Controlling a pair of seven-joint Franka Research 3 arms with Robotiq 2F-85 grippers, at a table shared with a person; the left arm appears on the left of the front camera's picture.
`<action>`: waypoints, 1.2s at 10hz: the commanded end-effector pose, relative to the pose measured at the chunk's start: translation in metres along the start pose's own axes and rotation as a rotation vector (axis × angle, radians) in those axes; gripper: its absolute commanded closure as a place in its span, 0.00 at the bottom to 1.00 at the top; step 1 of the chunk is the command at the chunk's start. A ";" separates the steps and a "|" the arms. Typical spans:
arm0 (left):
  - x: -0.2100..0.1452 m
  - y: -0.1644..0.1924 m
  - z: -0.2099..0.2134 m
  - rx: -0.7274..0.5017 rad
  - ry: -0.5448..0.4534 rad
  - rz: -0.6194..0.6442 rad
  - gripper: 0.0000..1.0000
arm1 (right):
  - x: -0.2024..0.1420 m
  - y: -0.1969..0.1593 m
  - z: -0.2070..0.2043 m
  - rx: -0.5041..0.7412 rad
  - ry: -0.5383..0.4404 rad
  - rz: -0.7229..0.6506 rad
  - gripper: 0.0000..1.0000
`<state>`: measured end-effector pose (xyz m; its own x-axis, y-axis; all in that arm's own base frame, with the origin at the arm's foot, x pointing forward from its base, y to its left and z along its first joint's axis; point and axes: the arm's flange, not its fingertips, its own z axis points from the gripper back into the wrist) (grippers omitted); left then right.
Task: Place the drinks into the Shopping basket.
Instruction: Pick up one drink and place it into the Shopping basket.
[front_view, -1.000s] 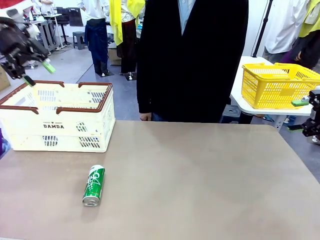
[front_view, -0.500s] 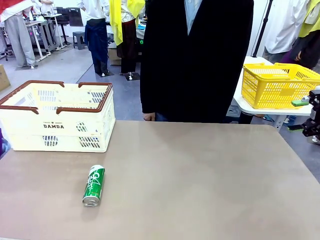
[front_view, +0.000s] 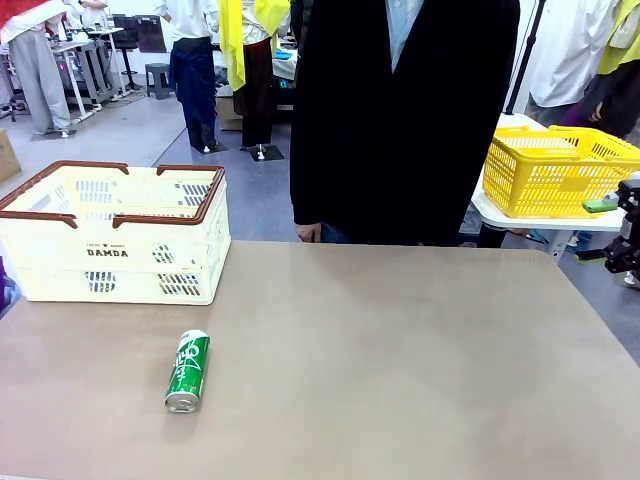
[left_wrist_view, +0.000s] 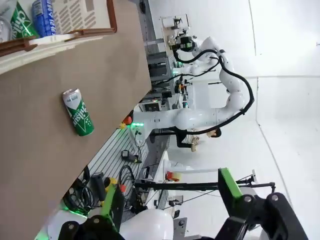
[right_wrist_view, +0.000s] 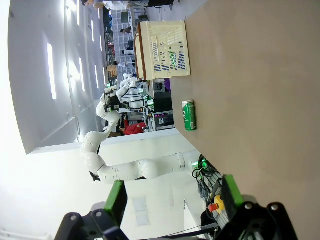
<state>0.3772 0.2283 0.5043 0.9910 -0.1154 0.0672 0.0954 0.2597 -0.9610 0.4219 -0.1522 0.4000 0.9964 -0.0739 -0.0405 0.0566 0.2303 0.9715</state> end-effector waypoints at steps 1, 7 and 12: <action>-0.001 -0.004 0.000 0.006 -0.005 0.014 0.00 | -0.002 0.002 0.002 0.000 0.014 0.014 0.00; 0.002 -0.059 -0.065 0.159 0.073 -0.037 0.00 | -0.002 0.002 0.002 0.000 0.014 0.014 0.00; 0.014 -0.094 -0.270 0.849 0.238 -0.021 0.00 | -0.002 0.002 0.002 0.000 0.014 0.014 0.00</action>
<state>0.3518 -0.0439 0.5481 0.9483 -0.3155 -0.0353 0.2505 0.8118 -0.5275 0.4220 -0.1519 0.4002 0.9965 -0.0731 -0.0400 0.0559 0.2306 0.9715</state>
